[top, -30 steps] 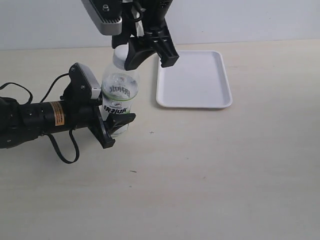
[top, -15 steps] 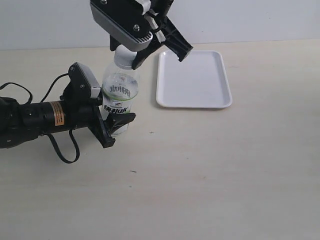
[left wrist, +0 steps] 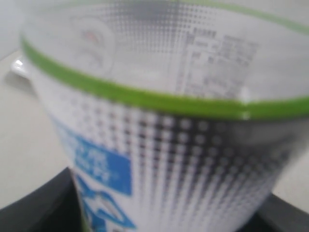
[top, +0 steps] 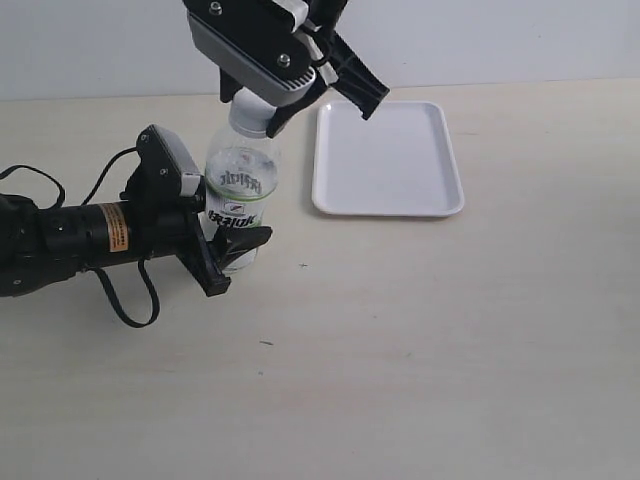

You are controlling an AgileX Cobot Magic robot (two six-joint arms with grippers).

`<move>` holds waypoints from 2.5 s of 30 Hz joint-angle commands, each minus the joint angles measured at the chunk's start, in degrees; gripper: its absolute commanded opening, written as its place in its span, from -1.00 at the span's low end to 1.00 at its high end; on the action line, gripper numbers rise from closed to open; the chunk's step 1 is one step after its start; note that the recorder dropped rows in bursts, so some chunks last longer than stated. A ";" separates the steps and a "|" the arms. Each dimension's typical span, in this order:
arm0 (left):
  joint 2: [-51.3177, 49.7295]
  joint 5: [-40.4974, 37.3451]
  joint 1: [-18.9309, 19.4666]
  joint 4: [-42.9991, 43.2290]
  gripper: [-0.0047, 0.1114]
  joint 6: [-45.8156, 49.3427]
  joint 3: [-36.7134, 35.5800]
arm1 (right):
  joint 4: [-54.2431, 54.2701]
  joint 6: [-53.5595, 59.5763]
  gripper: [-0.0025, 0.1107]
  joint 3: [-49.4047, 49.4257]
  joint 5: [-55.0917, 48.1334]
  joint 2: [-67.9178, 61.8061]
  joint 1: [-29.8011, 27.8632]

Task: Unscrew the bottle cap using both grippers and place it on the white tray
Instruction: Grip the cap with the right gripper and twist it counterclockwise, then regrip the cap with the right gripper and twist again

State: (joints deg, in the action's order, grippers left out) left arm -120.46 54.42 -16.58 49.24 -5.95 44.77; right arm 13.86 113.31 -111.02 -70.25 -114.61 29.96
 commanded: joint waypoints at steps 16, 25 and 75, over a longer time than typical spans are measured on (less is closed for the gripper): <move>0.37 0.94 -0.11 -1.89 -0.92 -2.23 0.09 | 3.09 -53.00 0.32 -0.18 0.97 -0.01 0.08; 0.37 0.94 -0.11 -1.89 -0.92 -3.45 0.09 | -2.26 -79.51 0.32 -0.18 1.24 -0.01 0.08; 0.37 0.94 -0.11 -1.79 -0.92 -3.46 0.09 | -1.86 -71.27 -0.96 -0.18 2.57 -0.12 0.08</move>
State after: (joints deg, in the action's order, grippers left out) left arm -120.46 54.32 -16.58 47.87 -8.85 44.77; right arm 13.31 33.54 -111.02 -67.37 -114.85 29.96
